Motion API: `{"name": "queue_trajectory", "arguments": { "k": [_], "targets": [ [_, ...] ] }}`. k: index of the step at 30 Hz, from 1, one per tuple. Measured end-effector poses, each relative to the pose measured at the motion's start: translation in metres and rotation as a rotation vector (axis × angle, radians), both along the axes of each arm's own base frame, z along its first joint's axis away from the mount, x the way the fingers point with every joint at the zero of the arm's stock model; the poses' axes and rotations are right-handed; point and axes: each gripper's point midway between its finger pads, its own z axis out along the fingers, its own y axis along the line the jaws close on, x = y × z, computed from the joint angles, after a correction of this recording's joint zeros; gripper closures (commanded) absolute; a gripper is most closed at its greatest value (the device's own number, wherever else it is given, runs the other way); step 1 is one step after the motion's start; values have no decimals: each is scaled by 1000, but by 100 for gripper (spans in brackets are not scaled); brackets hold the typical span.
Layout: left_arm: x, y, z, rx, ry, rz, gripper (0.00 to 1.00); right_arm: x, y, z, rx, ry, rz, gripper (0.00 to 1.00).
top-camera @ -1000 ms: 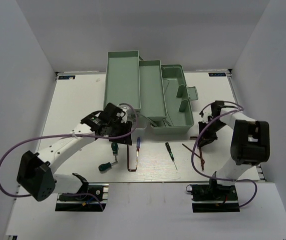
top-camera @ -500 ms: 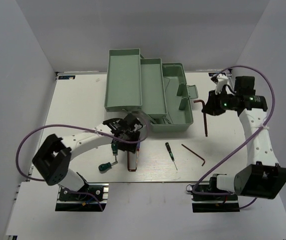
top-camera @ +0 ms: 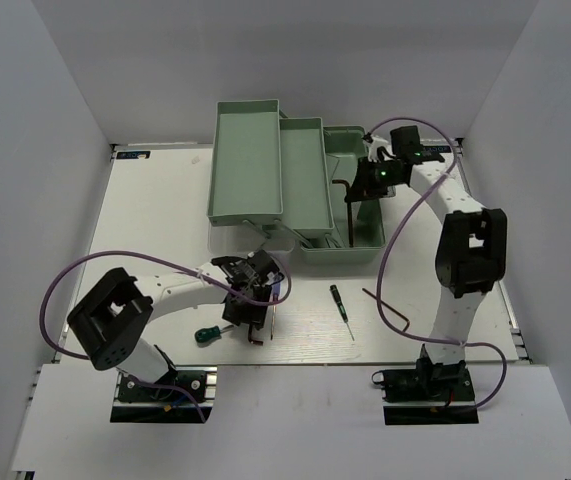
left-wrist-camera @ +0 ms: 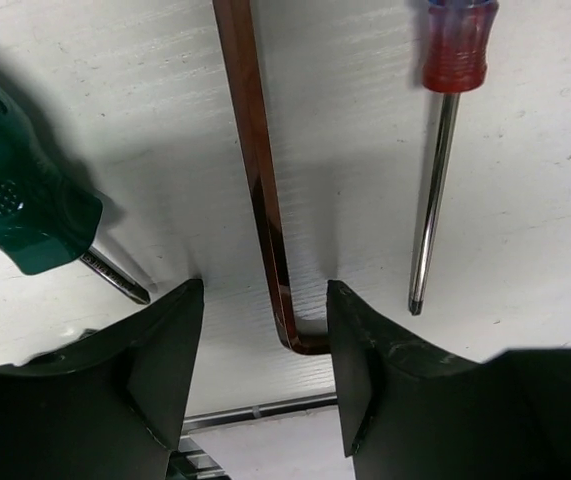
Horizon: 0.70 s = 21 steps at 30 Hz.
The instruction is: Sort the tools into containers
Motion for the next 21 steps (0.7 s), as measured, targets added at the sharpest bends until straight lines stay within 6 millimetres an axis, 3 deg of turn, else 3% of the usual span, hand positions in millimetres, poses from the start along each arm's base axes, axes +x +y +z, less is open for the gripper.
{"name": "queue_trajectory", "arguments": {
  "k": [1, 3, 7, 12, 16, 18, 21],
  "targets": [
    [0, -1, 0, -1, -3, 3, 38, 2, 6, -2, -5, -2, 9, 57],
    [0, -3, 0, -4, -10, 4, 39, 4, 16, 0, -5, -9, 21, 44],
    [-1, -7, -1, -1, -21, -3, 48, 4, 18, 10, 1, -37, 30, 40],
    [2, -11, -3, 16, -31, -11, 74, -5, -8, 35, 12, -72, -13, 54],
    [3, -12, -3, 23, -42, -27, 91, -37, -43, 64, 1, -139, -41, 55],
    [3, -13, -3, 21, -46, -27, 99, -59, -60, 70, -29, -177, -20, 44],
    [2, -14, -1, 15, -58, -36, 100, -100, -75, 58, -93, -195, 59, 31]
  ]
}}
